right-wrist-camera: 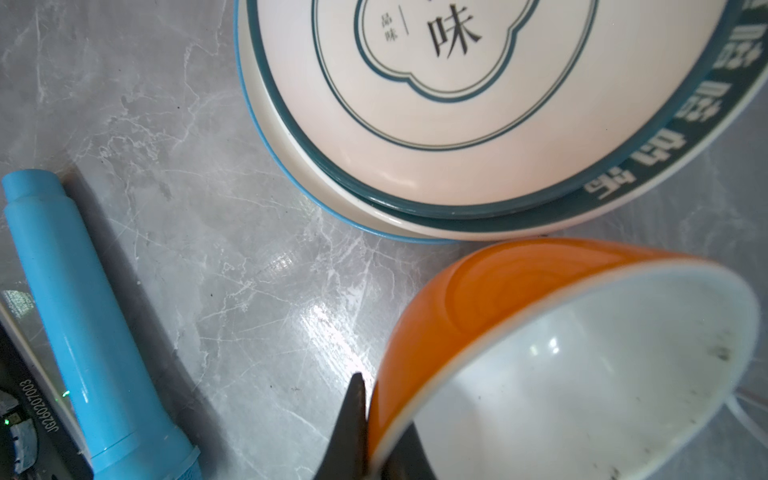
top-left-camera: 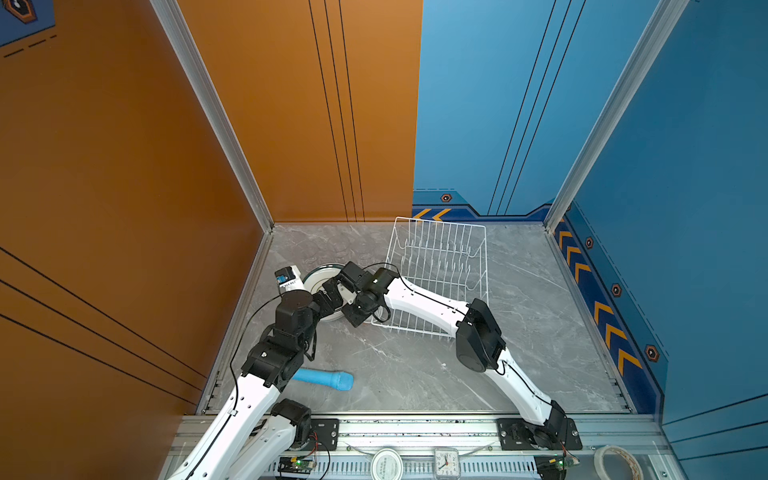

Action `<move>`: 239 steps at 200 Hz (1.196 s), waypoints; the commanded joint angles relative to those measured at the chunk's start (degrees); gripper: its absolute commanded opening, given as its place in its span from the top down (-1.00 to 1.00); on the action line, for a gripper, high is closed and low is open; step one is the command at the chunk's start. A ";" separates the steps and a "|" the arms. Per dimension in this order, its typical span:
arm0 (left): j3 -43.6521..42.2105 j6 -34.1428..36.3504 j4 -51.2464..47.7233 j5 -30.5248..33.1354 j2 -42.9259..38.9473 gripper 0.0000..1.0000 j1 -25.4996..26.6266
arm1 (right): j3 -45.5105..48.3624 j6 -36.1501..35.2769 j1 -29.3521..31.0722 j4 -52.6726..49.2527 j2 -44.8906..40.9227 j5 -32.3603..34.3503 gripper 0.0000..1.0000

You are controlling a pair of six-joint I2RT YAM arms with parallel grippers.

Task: Unload the mixed dishes from the dish rack
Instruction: 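Carry the orange bowl with the right gripper beside the plate stack, then lower the orange bowl onto the table and open the right gripper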

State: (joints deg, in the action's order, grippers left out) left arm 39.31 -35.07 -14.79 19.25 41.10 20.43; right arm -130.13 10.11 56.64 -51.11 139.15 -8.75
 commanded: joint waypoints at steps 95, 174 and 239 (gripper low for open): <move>-0.46 -0.61 1.86 -2.23 0.84 -0.96 -0.30 | 0.75 1.45 -2.35 -6.32 -0.95 3.40 -0.12; -0.37 -0.85 1.78 -3.12 0.50 -0.96 -0.39 | 2.53 4.31 -4.90 -3.46 -7.12 -1.48 -0.40; -0.26 -0.21 1.27 -4.03 0.47 -0.96 -0.39 | 10.46 8.64 -10.71 4.70 -17.10 -7.62 -0.51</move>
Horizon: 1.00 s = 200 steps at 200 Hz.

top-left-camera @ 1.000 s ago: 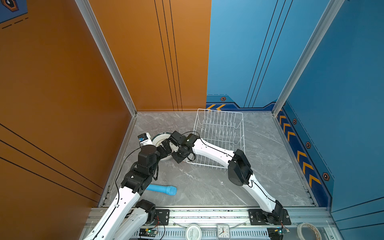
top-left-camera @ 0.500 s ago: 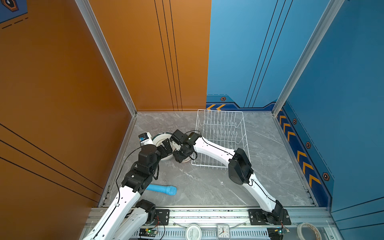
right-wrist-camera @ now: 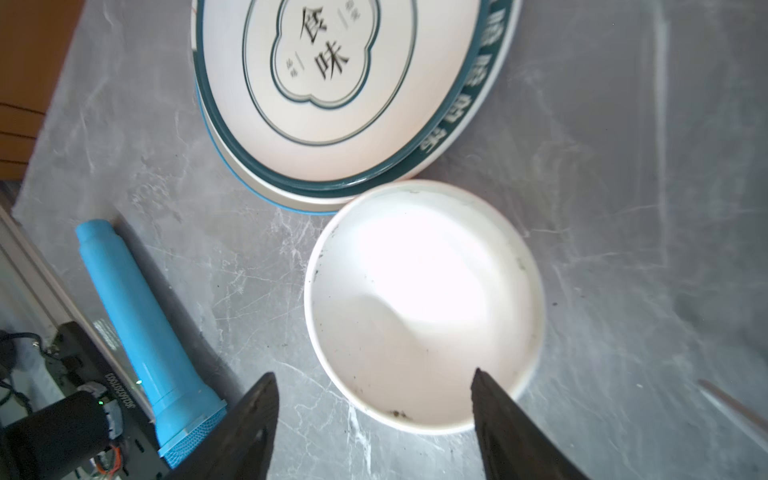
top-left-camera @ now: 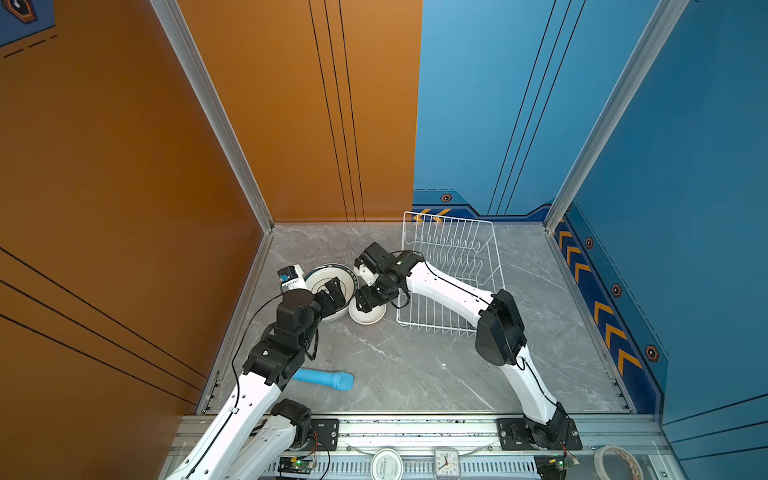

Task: Unload the mixed dishes from the dish rack
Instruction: 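Lower the orange bowl onto the table and open the right gripper, then move the right gripper back to the rack while the left reaches toward the striped bowl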

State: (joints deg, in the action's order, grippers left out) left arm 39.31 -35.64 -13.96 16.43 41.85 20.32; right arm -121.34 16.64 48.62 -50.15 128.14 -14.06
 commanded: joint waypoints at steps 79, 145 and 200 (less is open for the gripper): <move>0.14 0.96 -0.03 -1.94 0.49 -0.96 -0.30 | 2.90 3.06 -4.65 5.41 -7.82 -7.06 -0.51; 2.62 0.13 4.88 -5.71 6.82 -0.96 1.79 | 22.40 8.82 -13.95 16.82 -26.94 -7.27 -0.52; 7.07 0.78 7.82 -6.93 14.84 -0.96 7.40 | 41.62 12.33 -25.06 24.62 -42.54 -7.29 -0.53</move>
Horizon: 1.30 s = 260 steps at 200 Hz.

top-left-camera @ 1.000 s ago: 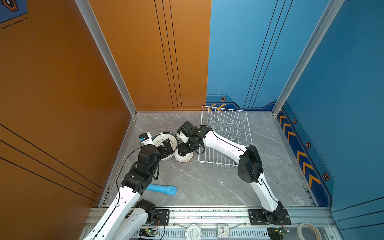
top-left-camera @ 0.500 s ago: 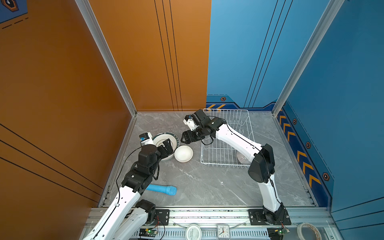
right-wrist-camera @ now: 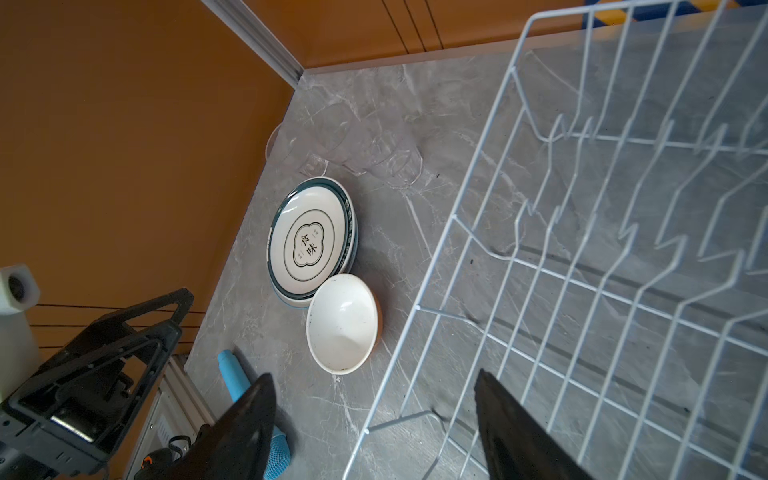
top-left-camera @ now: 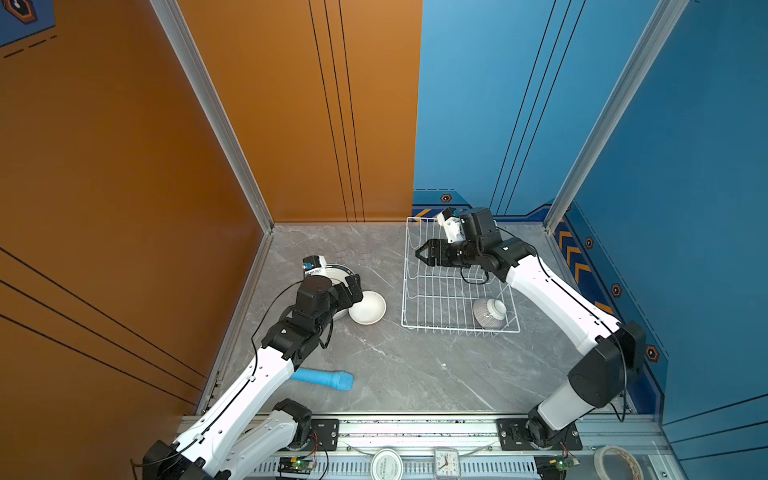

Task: Unload the mixed dishes from the dish rack
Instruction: 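Move the right gripper back to the rack while the left reaches toward the striped bowl, then lower the left gripper onto the rim of the purple-striped bowl in the rack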

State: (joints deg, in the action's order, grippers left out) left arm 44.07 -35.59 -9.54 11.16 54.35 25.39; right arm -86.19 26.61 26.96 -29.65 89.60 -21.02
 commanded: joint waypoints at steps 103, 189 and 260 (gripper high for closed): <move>15.42 -0.99 13.72 -10.91 26.25 -0.96 16.23 | 35.99 6.63 -17.81 13.15 -26.70 3.17 -0.59; 28.14 -8.40 19.45 -23.61 46.41 -0.83 21.96 | 46.20 8.28 -25.05 15.62 -37.77 3.97 -0.62; 34.40 -14.03 21.50 -26.96 57.06 -0.62 25.46 | 49.59 10.64 -32.15 16.67 -38.17 0.36 -0.63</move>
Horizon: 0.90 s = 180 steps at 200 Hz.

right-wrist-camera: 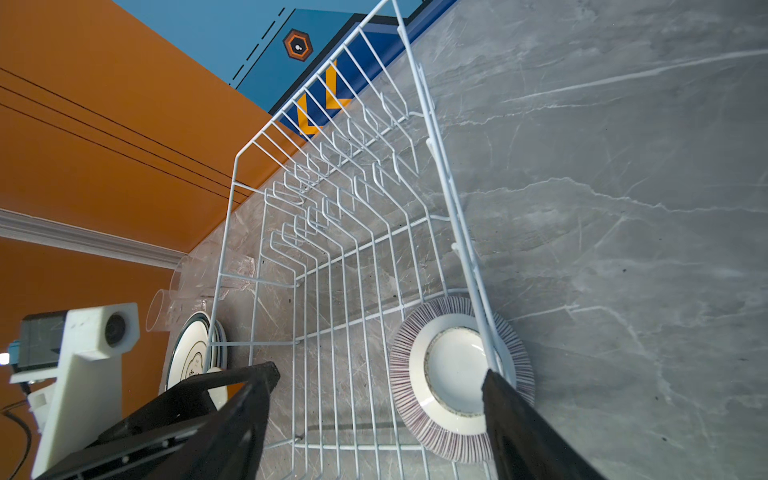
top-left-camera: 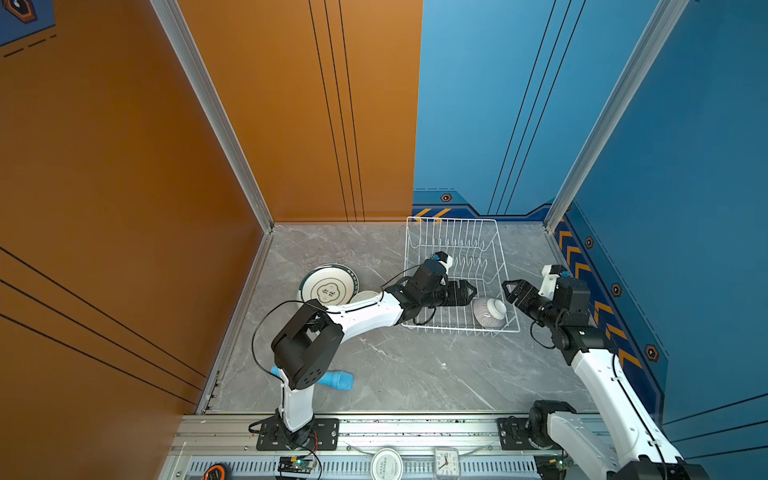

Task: Unload the mixed dishes from the dish rack
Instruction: 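Lower the left gripper onto the rim of the purple-striped bowl in the rack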

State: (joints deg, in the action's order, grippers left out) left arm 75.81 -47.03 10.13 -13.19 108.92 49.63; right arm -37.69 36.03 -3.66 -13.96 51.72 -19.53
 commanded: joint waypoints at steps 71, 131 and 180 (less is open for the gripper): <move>7.10 -6.78 1.84 -3.73 9.57 -0.45 2.27 | 1.73 0.78 -3.96 1.36 3.21 -3.68 -0.63; 8.41 -10.46 1.77 -2.39 12.69 -0.39 2.49 | 2.37 1.05 -3.84 4.03 6.84 -5.42 -0.63; 11.14 -13.57 1.75 -4.76 15.59 -0.32 2.74 | 2.98 1.08 -3.18 5.69 8.41 -5.70 -0.63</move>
State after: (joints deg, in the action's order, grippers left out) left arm 84.33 -58.37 11.40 -15.86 122.65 51.62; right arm -35.29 36.51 -7.11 -10.44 59.46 -24.25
